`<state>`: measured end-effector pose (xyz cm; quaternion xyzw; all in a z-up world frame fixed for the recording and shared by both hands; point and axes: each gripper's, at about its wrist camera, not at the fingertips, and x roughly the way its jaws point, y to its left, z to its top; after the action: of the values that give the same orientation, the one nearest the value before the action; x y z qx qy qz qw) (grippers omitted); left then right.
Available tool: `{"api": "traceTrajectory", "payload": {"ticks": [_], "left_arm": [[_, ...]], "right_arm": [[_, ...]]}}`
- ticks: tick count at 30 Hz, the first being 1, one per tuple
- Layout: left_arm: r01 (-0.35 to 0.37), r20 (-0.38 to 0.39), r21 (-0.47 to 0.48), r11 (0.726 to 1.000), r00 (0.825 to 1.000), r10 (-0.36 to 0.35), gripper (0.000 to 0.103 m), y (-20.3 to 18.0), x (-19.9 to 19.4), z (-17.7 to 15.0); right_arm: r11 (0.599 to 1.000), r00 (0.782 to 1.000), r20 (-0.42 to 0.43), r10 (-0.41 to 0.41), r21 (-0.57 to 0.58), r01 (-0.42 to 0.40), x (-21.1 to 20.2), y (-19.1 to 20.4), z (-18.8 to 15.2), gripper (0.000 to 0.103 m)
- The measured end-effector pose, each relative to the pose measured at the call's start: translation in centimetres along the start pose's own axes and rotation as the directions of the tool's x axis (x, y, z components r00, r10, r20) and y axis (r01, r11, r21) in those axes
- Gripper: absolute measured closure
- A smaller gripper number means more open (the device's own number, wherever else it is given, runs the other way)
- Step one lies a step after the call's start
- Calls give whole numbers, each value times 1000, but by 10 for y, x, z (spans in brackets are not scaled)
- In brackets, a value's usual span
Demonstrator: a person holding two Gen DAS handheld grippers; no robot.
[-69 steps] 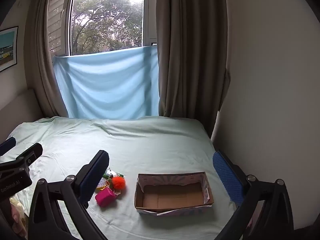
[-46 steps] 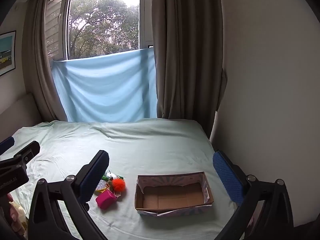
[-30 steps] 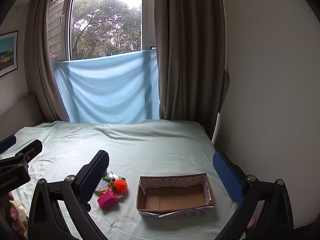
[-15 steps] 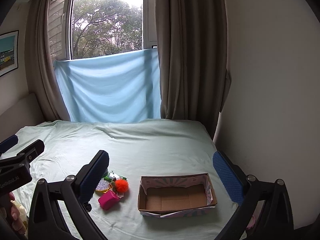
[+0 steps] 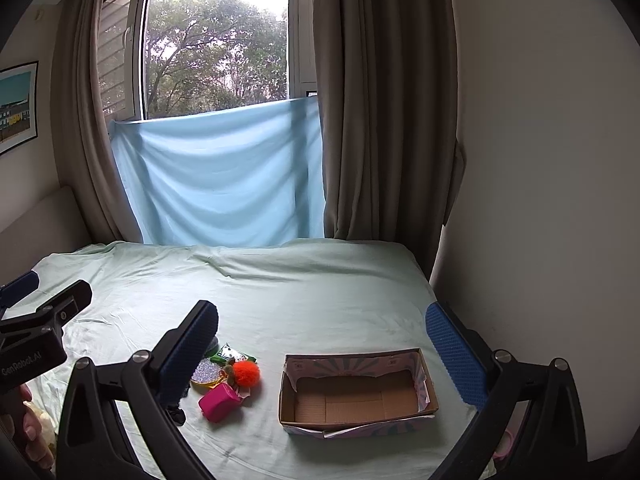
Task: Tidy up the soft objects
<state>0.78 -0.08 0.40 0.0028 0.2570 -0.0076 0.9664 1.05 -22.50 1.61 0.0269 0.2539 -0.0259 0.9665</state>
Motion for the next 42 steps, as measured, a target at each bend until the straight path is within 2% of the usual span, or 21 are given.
{"api": "traceTrajectory", "payload": {"ticks": [26, 32, 38, 42], "left_arm": [[5, -17, -1, 1000, 1000, -5, 0, 1, 8, 1], [-12, -18, 3, 1000, 1000, 12, 0, 6, 6, 0], [-32, -27, -34, 999, 999, 31, 0, 32, 7, -11], [-37, -68, -51, 998, 997, 33, 0, 61, 16, -31]], "right_arm": [[1000, 1000, -5, 1, 1, -1, 1, 5, 6, 0], [1000, 1000, -12, 4, 4, -4, 2, 7, 5, 0], [999, 999, -29, 34, -29, -35, 8, 17, -2, 0], [997, 997, -48, 62, -33, -64, 17, 34, -15, 0]]}}
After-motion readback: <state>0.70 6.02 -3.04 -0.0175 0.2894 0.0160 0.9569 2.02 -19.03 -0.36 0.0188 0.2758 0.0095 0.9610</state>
